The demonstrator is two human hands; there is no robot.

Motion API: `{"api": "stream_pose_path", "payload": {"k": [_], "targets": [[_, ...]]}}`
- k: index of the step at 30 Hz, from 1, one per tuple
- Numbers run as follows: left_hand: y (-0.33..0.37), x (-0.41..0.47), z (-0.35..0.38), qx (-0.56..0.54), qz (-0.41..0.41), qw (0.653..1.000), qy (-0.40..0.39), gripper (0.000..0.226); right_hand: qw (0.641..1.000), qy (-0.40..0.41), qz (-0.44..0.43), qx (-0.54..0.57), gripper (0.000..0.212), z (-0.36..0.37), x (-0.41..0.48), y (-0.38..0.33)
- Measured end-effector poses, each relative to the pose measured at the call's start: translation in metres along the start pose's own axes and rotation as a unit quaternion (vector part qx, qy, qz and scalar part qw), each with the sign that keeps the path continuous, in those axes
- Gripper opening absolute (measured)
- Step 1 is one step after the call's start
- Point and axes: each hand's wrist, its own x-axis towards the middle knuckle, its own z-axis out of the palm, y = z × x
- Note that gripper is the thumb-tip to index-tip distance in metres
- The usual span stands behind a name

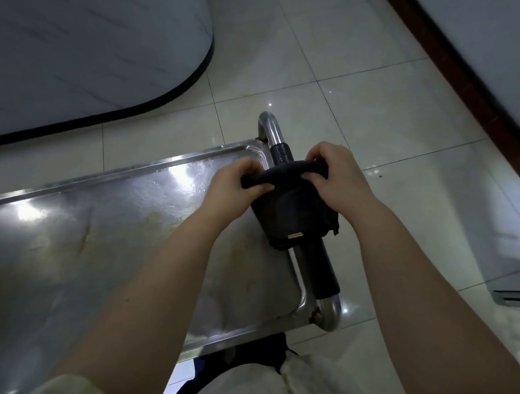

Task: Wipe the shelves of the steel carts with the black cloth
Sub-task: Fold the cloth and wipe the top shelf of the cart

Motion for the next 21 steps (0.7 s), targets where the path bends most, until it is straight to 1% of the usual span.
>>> {"api": "stream_pose_path", "payload": {"k": [3, 5, 7, 11, 13, 15, 21], "targets": [[0.013, -0.018, -0.018, 0.005, 0.048, 0.998, 0.049, 0.022, 0.996, 0.046, -0.063, -0.041, 0.016, -0.007, -0.015, -0.02], [0.019, -0.032, -0.033, 0.049, 0.098, 0.991, 0.078, 0.024, 0.988, 0.082, -0.117, -0.066, 0.015, -0.012, -0.028, -0.033], [0.02, -0.049, -0.047, 0.095, 0.147, 0.978, 0.115, 0.027, 0.977, 0.115, -0.163, -0.079, 0.014, -0.013, -0.042, -0.046], [0.003, -0.094, -0.067, 0.155, 0.207, 0.947, 0.192, 0.019, 0.956, 0.161, -0.226, -0.095, 0.019, 0.002, -0.08, -0.074], [-0.01, -0.119, -0.075, 0.18, 0.237, 0.928, 0.223, 0.013, 0.949, 0.172, -0.24, -0.111, 0.013, 0.018, -0.101, -0.084], [-0.025, -0.146, -0.082, 0.19, 0.239, 0.925, 0.227, 0.014, 0.949, 0.169, -0.24, -0.117, 0.013, 0.038, -0.125, -0.093], [-0.075, -0.227, -0.091, 0.222, 0.22, 0.933, 0.177, 0.014, 0.96, 0.152, -0.206, -0.117, 0.017, 0.101, -0.202, -0.11]]}}
